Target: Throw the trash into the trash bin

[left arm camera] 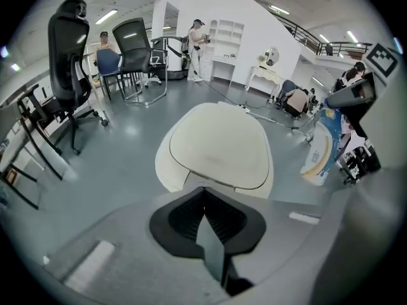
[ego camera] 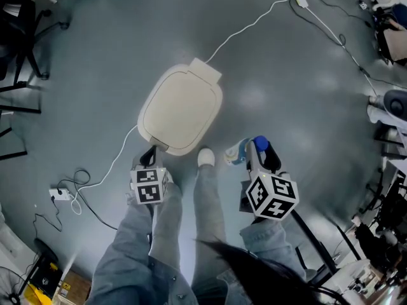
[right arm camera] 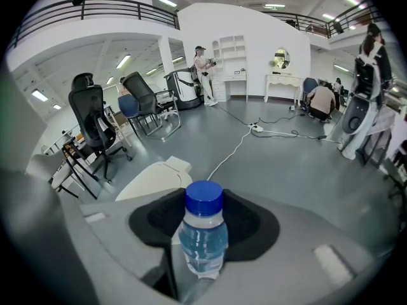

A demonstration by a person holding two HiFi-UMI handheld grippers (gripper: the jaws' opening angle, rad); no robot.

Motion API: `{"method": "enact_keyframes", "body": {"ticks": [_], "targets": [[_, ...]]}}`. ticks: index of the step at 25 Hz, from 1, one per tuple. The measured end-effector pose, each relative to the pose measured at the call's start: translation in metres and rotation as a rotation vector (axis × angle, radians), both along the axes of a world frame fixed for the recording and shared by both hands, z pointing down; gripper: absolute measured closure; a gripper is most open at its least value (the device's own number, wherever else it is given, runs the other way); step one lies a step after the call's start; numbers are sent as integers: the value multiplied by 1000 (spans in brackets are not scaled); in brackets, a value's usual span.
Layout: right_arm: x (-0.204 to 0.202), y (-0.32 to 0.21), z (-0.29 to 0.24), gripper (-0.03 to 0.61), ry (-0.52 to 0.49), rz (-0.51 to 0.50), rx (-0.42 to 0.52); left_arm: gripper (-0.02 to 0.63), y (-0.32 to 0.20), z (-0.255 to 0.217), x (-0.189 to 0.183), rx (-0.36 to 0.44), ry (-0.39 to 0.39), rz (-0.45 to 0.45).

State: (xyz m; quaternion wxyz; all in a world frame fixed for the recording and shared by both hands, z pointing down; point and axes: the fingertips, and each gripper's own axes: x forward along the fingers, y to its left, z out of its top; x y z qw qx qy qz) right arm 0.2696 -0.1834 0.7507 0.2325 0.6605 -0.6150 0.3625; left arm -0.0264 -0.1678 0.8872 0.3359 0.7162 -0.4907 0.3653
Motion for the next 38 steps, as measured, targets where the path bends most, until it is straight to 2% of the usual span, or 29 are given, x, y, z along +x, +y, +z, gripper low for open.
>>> {"method": "enact_keyframes", "body": {"ticks": [3,12,16,20,26,33,38], "targets": [[0,-1,3,394,-3,4,-4,604,1,3,-2,-4,13,-15],[0,-1,4,394,-6,8,-4,604,0,6,-1,-21,30,21],[3,-1,3,394,-3,14,-3,604,-1,5,0,-13,29,21],[2,-2,2,394,0,15,1,604,-1,1,-1,3,67,-13],[-4,-3,-2,394,0,9,4,604,-3,-6,-1,9,73,8],[-17,-6,-24,394,1,-12,29,604,-21,-43,-4,70,104,-15],[-29,-1,-47,394,-8,-7,33,604,-36,-101,-9,137,128,-24]]}}
